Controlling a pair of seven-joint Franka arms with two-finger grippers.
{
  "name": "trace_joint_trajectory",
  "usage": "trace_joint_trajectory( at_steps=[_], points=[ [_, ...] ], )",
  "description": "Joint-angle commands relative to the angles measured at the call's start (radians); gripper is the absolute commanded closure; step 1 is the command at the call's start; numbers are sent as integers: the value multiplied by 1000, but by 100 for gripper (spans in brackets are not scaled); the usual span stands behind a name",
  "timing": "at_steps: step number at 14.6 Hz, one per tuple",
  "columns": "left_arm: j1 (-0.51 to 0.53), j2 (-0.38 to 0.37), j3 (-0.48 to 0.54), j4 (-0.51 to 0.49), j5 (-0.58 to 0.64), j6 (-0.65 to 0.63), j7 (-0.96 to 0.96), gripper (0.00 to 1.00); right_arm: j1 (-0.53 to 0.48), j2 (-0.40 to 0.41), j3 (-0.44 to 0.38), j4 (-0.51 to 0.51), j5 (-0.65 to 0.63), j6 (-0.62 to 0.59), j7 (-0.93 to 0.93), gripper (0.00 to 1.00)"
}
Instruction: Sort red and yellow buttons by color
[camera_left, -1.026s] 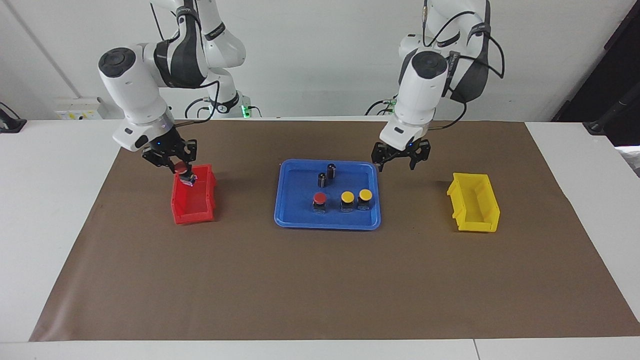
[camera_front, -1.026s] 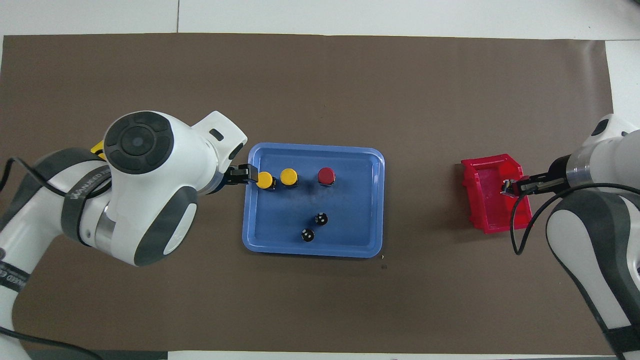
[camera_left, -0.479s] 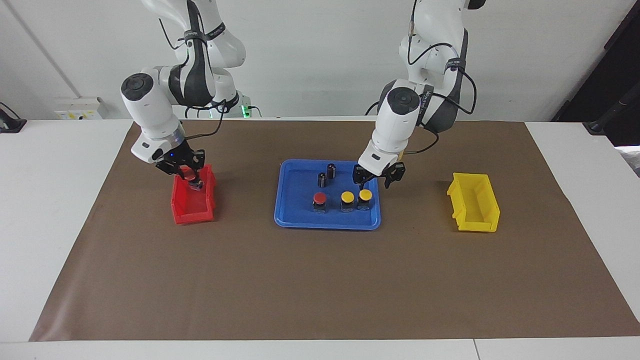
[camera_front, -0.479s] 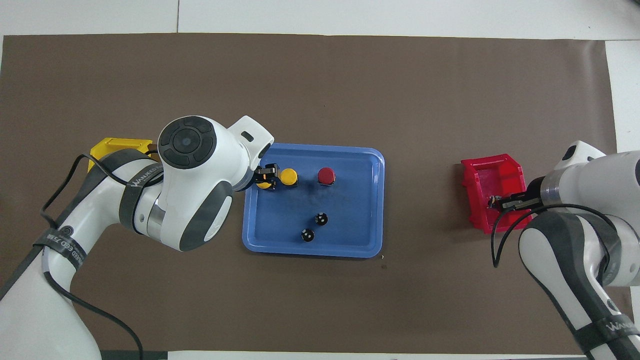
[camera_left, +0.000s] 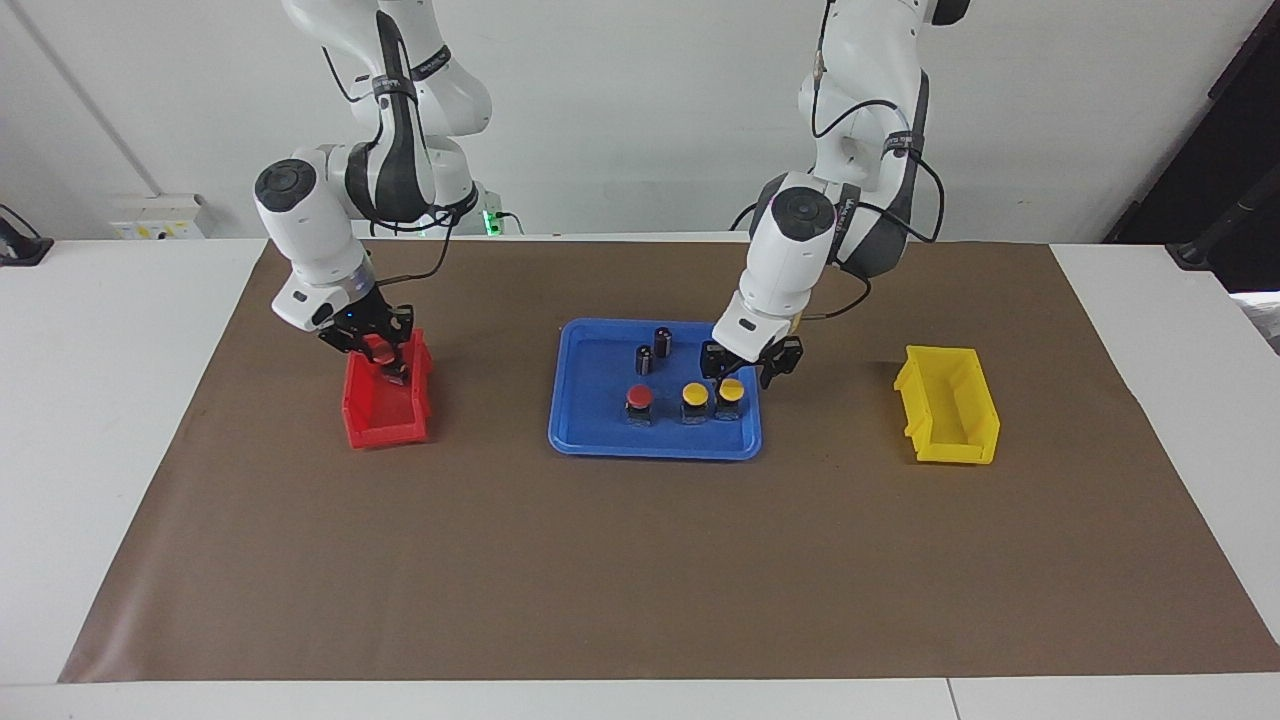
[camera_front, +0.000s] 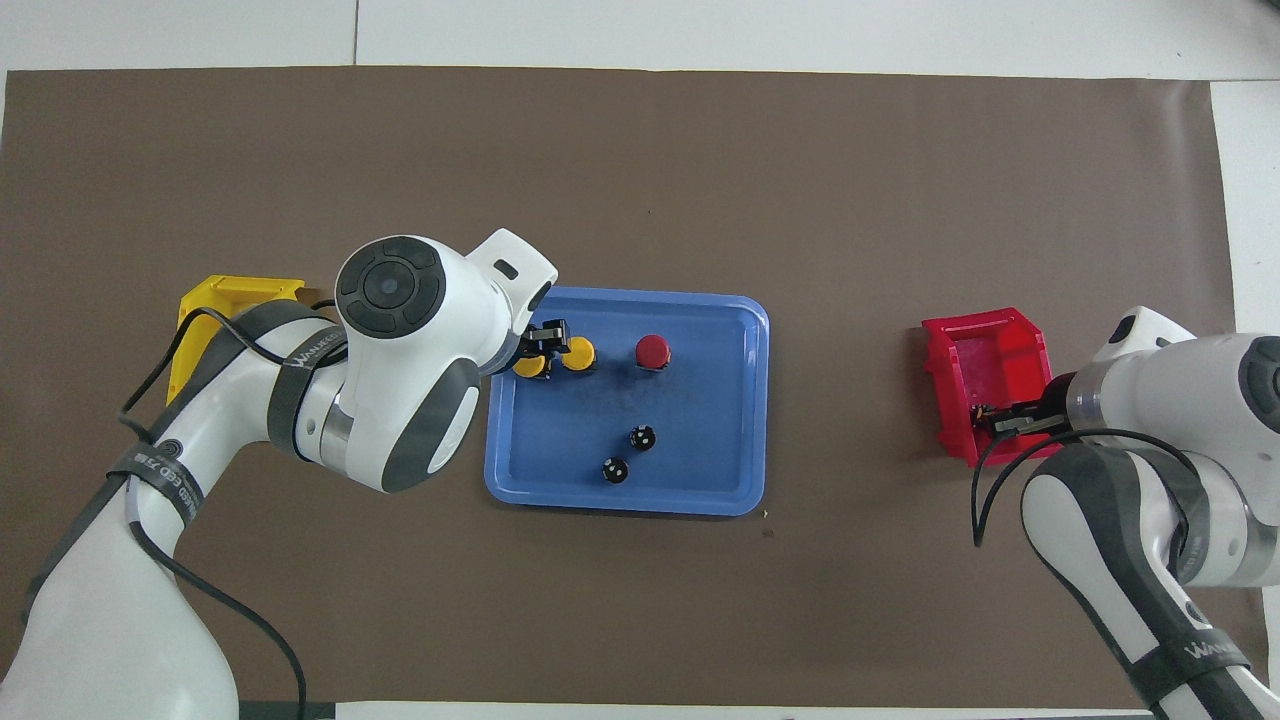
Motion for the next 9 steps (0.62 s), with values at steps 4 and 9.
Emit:
trace_joint_trajectory(
  at_steps=[4, 9],
  points=[
    [-16, 9, 15, -9, -17, 8, 1, 23, -30, -9, 4, -41, 7, 45, -54, 47],
    [-41, 6, 15, -7, -17, -12, -13, 26, -31, 21, 6, 68, 5, -48, -56, 41]
  ],
)
